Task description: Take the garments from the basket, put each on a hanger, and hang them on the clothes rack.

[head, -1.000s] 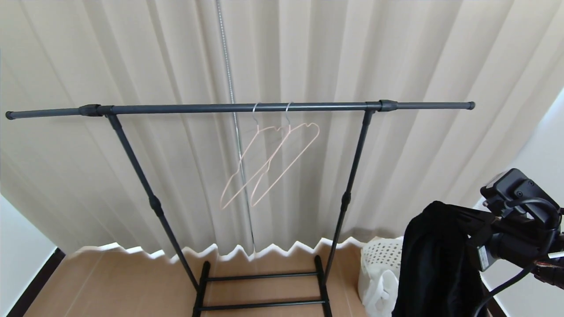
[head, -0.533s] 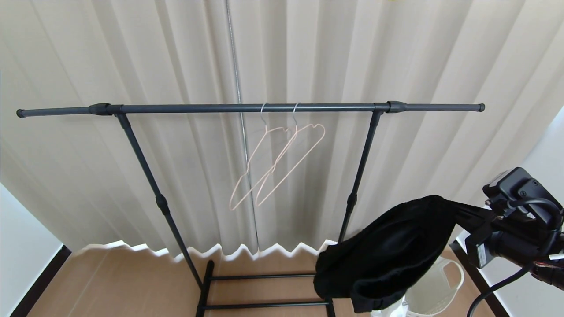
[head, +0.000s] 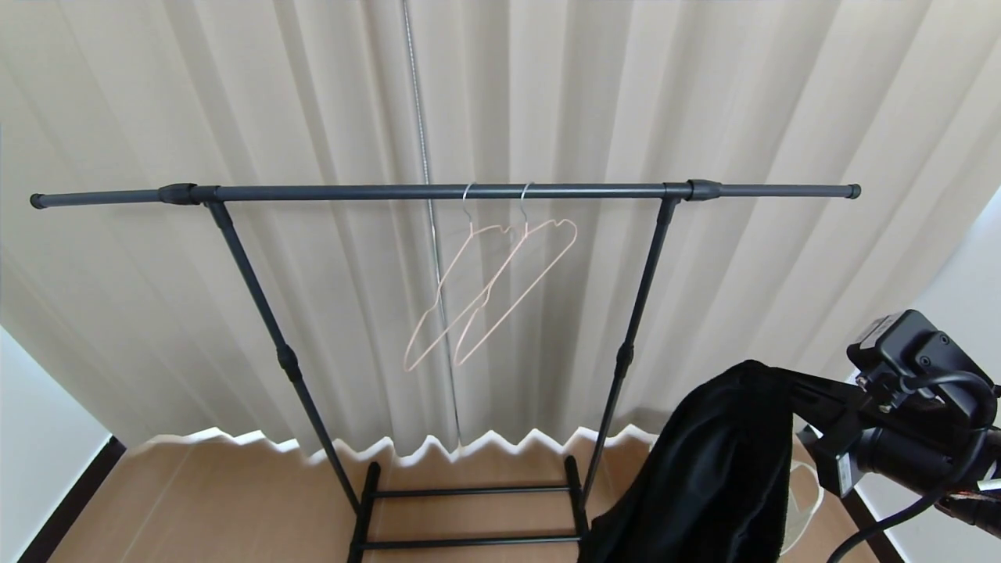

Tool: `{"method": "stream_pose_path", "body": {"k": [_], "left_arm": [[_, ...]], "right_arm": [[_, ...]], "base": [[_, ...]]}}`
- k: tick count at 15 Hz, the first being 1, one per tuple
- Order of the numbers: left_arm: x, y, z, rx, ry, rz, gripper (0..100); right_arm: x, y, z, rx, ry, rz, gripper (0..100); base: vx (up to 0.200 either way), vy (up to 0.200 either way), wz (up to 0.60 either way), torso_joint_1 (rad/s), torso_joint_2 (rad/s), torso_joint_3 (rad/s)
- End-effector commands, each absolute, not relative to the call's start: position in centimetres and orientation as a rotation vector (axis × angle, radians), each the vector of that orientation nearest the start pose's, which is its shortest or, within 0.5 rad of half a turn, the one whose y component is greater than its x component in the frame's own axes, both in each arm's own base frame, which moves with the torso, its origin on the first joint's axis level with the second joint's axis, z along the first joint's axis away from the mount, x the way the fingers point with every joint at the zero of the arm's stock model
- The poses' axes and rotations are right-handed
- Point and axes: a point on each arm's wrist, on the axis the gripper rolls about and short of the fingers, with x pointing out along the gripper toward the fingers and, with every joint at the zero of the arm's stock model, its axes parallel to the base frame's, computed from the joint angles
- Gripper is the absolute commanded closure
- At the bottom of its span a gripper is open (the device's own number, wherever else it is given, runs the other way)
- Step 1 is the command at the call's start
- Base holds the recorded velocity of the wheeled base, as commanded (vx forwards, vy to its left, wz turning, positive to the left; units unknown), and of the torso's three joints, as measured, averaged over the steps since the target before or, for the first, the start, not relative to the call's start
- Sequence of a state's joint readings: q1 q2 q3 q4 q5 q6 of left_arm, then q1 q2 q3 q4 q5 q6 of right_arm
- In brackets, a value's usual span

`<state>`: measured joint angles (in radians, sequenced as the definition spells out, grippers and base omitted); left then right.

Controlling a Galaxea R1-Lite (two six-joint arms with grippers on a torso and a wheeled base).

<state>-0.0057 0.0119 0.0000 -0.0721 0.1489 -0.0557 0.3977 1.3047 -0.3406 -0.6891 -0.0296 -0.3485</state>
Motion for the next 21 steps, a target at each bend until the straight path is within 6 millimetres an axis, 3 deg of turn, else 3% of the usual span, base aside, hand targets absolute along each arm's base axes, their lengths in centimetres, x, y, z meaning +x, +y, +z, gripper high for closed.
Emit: {"method": "stream_pose_path", "body": {"k": [1, 2, 5, 7, 9, 11, 12, 14, 16, 19, 21], "left_arm": [[-1.5, 0.3, 8.5, 0.009, 0.022, 0.150, 0], [-0.6, 0.3, 8.6, 0.090, 0.136, 0.151, 0], [3.4, 0.0, 13.1, 0.129, 0.311, 0.019, 0], [7.6, -2.2, 16.1, -0.103, 0.423, -0.253, 0], [10.4, -4.9, 18.1, -0.296, 0.493, -0.359, 0], [13.4, -7.4, 19.1, -0.360, 0.554, -0.392, 0], [15.9, -9.5, 19.1, -0.382, 0.618, -0.396, 0], [17.9, -11.9, 18.3, -0.360, 0.685, -0.418, 0], [20.2, -15.5, 15.9, -0.305, 0.783, -0.449, 0], [20.8, -19.8, 13.2, -0.274, 0.798, -0.535, 0], [20.6, -20.8, 12.8, -0.261, 0.792, -0.555, 0]], "right_arm": [[17.1, 7.1, 16.5, -0.397, 0.191, 0.406, 100], [17.6, 7.4, 16.9, -0.392, 0.179, 0.408, 100], [18.8, 8.9, 17.3, -0.328, 0.197, 0.440, 100], [21.8, 12.0, 18.1, -0.211, 0.257, 0.418, 100], [23.1, 13.9, 19.6, -0.136, 0.353, 0.386, 100], [23.8, 15.4, 21.7, -0.042, 0.460, 0.381, 100], [24.4, 16.6, 23.4, 0.045, 0.531, 0.363, 100], [26.0, 17.9, 24.5, 0.135, 0.586, 0.331, 100], [27.2, 19.9, 25.2, 0.222, 0.598, 0.331, 100], [27.2, 21.3, 25.9, 0.245, 0.559, 0.311, 100], [26.9, 21.6, 26.2, 0.256, 0.553, 0.321, 100]], "base": [[0.000, 0.000, 0.00, 0.000, 0.00, 0.000], [0.000, 0.000, 0.00, 0.000, 0.00, 0.000], [0.000, 0.000, 0.00, 0.000, 0.00, 0.000], [0.000, 0.000, 0.00, 0.000, 0.00, 0.000], [0.000, 0.000, 0.00, 0.000, 0.00, 0.000], [0.000, 0.000, 0.00, 0.000, 0.00, 0.000], [0.000, 0.000, 0.00, 0.000, 0.00, 0.000], [0.000, 0.000, 0.00, 0.000, 0.00, 0.000], [0.000, 0.000, 0.00, 0.000, 0.00, 0.000], [0.000, 0.000, 0.00, 0.000, 0.00, 0.000], [0.000, 0.000, 0.00, 0.000, 0.00, 0.000]]}}
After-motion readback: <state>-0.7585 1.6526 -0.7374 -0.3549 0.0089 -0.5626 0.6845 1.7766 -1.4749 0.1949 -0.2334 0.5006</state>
